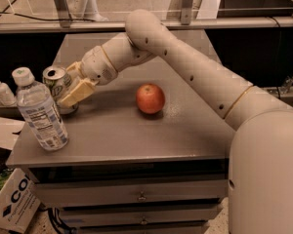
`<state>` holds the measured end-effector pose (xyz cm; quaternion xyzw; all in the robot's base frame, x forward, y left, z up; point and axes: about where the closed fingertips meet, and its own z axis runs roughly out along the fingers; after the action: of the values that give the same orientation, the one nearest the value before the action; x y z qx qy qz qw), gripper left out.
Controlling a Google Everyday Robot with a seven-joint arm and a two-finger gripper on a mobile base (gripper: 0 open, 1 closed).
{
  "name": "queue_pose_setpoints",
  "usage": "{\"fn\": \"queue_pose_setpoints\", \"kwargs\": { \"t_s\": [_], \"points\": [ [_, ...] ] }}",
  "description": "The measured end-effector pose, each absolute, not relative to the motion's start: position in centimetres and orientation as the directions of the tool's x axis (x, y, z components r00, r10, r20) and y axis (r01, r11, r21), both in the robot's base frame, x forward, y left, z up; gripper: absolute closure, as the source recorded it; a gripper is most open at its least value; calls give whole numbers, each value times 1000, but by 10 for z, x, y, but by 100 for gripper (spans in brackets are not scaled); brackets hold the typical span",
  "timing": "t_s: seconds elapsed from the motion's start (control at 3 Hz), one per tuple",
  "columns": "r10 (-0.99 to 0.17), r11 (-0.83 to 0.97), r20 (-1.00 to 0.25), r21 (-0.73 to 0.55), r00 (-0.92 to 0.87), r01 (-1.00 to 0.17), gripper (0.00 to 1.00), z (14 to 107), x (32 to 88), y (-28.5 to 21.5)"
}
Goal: Move 7up can near blue plastic bottle
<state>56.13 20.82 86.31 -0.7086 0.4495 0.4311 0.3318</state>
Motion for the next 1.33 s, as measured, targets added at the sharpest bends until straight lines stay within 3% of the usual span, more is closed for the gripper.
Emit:
{"fn": "queue_pose_setpoints", "kwargs": {
  "t_s": [0.33, 1.33],
  "points": [
    [-337, -418, -904, -105, 262, -902, 82, 855, 569, 202],
    [-300, -498, -897, -142, 323, -856, 13, 858, 580, 182]
  ]
}}
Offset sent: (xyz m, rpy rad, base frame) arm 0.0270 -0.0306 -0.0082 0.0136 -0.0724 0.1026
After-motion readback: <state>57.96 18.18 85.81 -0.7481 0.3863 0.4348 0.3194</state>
